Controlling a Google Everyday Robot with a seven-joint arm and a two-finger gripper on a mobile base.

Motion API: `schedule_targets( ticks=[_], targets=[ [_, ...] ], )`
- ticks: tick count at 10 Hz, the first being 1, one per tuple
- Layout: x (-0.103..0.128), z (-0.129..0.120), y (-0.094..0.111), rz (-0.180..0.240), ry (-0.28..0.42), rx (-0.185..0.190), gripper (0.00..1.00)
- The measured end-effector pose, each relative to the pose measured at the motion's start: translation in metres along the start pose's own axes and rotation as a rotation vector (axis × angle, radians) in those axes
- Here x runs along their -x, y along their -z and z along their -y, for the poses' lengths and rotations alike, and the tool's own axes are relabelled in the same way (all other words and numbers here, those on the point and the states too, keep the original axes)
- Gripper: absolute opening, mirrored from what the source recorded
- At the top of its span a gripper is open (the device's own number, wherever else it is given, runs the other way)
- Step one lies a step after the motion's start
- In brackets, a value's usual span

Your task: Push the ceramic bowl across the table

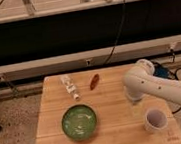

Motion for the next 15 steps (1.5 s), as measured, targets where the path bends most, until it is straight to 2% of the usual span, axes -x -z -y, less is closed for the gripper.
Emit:
schedule_targets(
  ticks=[2, 15],
  targets=[
    [0.014, 0.001, -0.01, 0.006, 0.015, 0.003, 0.8],
    [0.034, -0.004, -0.034, 0.03, 0.067, 0.018, 0.8]
  ],
)
